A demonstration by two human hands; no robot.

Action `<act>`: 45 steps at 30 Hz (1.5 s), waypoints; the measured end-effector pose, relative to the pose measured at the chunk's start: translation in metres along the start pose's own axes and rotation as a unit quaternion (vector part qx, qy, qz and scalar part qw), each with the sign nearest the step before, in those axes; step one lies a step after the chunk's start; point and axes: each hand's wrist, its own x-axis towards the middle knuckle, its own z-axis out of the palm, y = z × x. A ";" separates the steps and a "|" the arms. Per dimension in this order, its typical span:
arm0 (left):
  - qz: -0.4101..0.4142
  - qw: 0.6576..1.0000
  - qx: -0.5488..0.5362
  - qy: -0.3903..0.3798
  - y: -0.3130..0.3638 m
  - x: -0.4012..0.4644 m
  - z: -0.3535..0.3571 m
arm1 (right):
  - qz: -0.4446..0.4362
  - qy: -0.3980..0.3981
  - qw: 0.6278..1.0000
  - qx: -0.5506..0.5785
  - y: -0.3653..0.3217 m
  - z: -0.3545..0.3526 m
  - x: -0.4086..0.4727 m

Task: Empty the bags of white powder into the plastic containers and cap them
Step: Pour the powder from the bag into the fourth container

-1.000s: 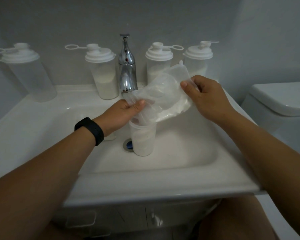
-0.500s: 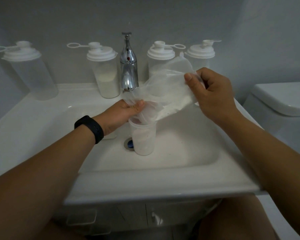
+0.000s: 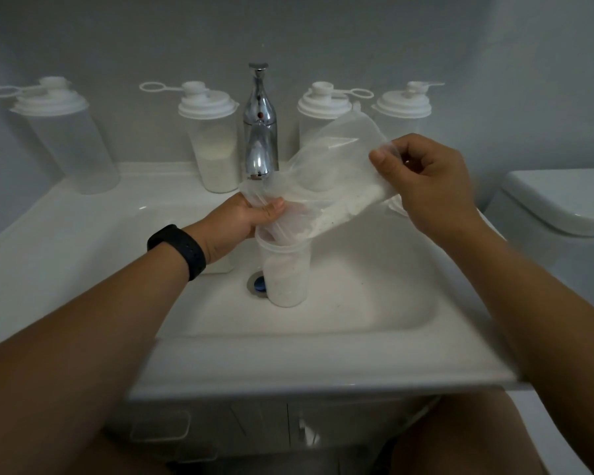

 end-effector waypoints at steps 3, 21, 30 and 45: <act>0.005 1.000 -0.005 -0.005 0.000 -0.001 -0.002 | 0.021 -0.028 0.999 0.032 -0.001 -0.001 -0.002; 0.000 1.000 0.010 0.005 -0.004 0.003 -0.008 | -0.025 0.027 0.999 -0.007 -0.007 0.004 -0.005; 0.002 1.000 -0.002 -0.004 -0.001 0.000 -0.007 | 0.000 -0.023 0.999 0.035 -0.011 0.001 -0.007; 0.010 1.000 0.013 -0.014 -0.002 0.001 -0.007 | -0.028 0.014 0.999 0.037 -0.007 0.000 -0.005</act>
